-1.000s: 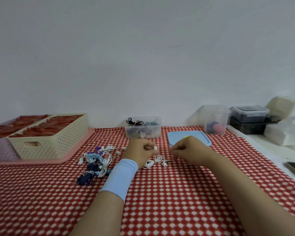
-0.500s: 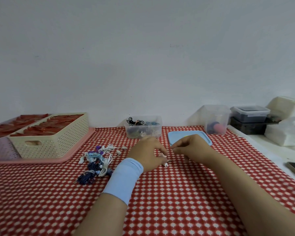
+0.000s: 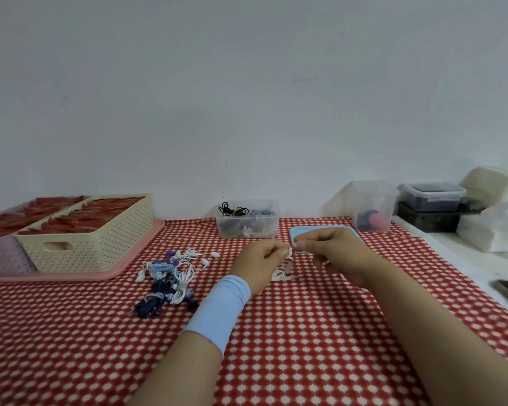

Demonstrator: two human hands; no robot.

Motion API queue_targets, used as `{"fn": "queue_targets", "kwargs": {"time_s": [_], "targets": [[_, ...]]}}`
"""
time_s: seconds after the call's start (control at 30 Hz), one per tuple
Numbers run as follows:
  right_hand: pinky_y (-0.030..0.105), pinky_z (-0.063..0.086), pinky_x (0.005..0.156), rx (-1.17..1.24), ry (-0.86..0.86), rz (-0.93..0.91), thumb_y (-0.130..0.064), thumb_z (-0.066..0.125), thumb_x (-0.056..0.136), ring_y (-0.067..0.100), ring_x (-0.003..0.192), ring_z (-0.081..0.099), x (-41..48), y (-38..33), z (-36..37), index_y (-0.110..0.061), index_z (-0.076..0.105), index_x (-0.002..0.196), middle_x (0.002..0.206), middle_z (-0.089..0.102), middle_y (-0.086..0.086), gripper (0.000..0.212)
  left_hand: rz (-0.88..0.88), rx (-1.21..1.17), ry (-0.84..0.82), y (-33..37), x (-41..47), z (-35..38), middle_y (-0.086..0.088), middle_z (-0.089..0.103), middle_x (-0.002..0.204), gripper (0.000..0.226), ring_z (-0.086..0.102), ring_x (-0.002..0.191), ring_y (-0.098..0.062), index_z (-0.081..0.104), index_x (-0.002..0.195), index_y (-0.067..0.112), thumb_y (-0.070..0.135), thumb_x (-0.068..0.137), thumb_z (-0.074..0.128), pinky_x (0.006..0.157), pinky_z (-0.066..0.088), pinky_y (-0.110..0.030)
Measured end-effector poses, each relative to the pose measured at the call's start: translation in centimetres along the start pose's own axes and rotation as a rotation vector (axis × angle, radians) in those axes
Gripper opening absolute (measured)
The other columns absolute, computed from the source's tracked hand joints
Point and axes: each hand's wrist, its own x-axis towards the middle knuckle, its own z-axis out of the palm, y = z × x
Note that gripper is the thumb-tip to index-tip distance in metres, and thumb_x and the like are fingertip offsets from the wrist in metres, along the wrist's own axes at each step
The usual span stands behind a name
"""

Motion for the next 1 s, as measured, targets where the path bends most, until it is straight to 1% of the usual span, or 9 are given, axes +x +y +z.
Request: {"fn": "queue_targets", "kwargs": {"time_s": [0.13, 0.2, 0.27, 0.37, 0.47, 0.53, 0.67, 0.77, 1.0], "targets": [[0.021, 0.028, 0.042, 0.137, -0.051, 0.045, -0.015, 0.072, 0.090, 0.011, 0.049, 0.046, 0.06, -0.28, -0.13, -0.009, 0.080, 0.098, 0.075, 0.070, 0.000, 0.013, -0.036, -0.194, 0.017, 0.46, -0.12, 0.35, 0.013, 0.071, 0.082, 0.020, 0.060, 0.065, 0.001, 0.070, 0.111, 0.025, 0.019, 0.099, 0.054, 0.068, 0.050, -0.014], [0.020, 0.027, 0.042, 0.159, -0.078, 0.062, -0.016, 0.070, 0.092, 0.009, 0.048, 0.045, 0.14, -0.24, -0.17, -0.007, 0.079, 0.100, 0.072, 0.069, -0.003, 0.015, -0.051, -0.272, 0.023, 0.60, -0.12, 0.38, 0.013, 0.071, 0.075, 0.015, 0.058, 0.059, 0.002, 0.070, 0.104, 0.023, 0.018, 0.098, 0.056, 0.061, 0.048, -0.013], [0.020, 0.026, 0.042, 0.181, -0.109, 0.079, -0.016, 0.070, 0.092, 0.008, 0.048, 0.044, 0.25, -0.10, -0.23, -0.007, 0.078, 0.102, 0.079, 0.072, 0.000, 0.016, -0.054, -0.314, 0.026, 0.67, -0.19, 0.35, 0.014, 0.072, 0.071, 0.016, 0.056, 0.057, 0.001, 0.071, 0.097, 0.020, 0.019, 0.099, 0.055, 0.056, 0.045, -0.013], [0.020, 0.026, 0.042, 0.164, -0.138, 0.086, -0.018, 0.070, 0.091, 0.009, 0.049, 0.044, 0.37, 0.02, -0.29, -0.008, 0.078, 0.105, 0.089, 0.072, 0.007, 0.019, -0.058, -0.366, 0.016, 0.63, -0.24, 0.19, 0.008, 0.076, 0.084, 0.017, 0.056, 0.064, -0.005, 0.072, 0.098, 0.024, 0.022, 0.100, 0.055, 0.059, 0.047, -0.019], [0.020, 0.025, 0.042, 0.200, -0.124, 0.091, -0.017, 0.069, 0.092, 0.009, 0.049, 0.044, 0.46, 0.06, -0.39, -0.007, 0.078, 0.105, 0.080, 0.070, 0.002, 0.018, -0.060, -0.427, 0.000, 0.55, -0.26, 0.10, 0.003, 0.077, 0.090, 0.016, 0.056, 0.067, -0.007, 0.071, 0.100, 0.027, 0.017, 0.096, 0.061, 0.062, 0.048, -0.022], [0.019, 0.024, 0.041, 0.226, -0.135, 0.103, -0.017, 0.068, 0.092, 0.009, 0.051, 0.044, 0.48, 0.04, -0.36, -0.007, 0.078, 0.104, 0.080, 0.069, 0.003, 0.018, -0.060, -0.450, -0.006, 0.54, -0.20, 0.12, 0.001, 0.077, 0.092, 0.016, 0.058, 0.067, -0.007, 0.071, 0.103, 0.025, 0.014, 0.095, 0.062, 0.061, 0.048, -0.022], [0.018, 0.022, 0.043, 0.248, -0.172, 0.134, -0.017, 0.068, 0.091, 0.009, 0.054, 0.046, 0.34, -0.05, -0.21, -0.005, 0.075, 0.112, 0.088, 0.067, 0.006, 0.025, -0.070, -0.483, -0.007, 0.55, -0.10, 0.21, -0.001, 0.077, 0.089, 0.014, 0.057, 0.064, -0.007, 0.072, 0.096, 0.022, 0.012, 0.094, 0.063, 0.059, 0.046, -0.020], [0.017, 0.023, 0.042, 0.270, -0.224, 0.153, -0.021, 0.071, 0.083, 0.008, 0.054, 0.047, 0.23, -0.20, -0.34, -0.006, 0.074, 0.112, 0.089, 0.067, 0.004, 0.033, -0.080, -0.521, -0.013, 0.40, -0.04, 0.24, -0.002, 0.077, 0.087, 0.012, 0.056, 0.064, -0.008, 0.073, 0.094, 0.019, 0.010, 0.094, 0.064, 0.060, 0.046, -0.021], [0.016, 0.024, 0.041, 0.297, -0.264, 0.171, -0.017, 0.063, 0.093, 0.009, 0.056, 0.047, 0.08, -0.40, -0.56, -0.009, 0.076, 0.103, 0.084, 0.068, 0.003, 0.018, -0.071, -0.590, -0.039, 0.06, -0.09, 0.24, 0.001, 0.074, 0.084, 0.014, 0.054, 0.070, -0.011, 0.074, 0.098, 0.016, 0.013, 0.096, 0.061, 0.069, 0.048, -0.026]]}}
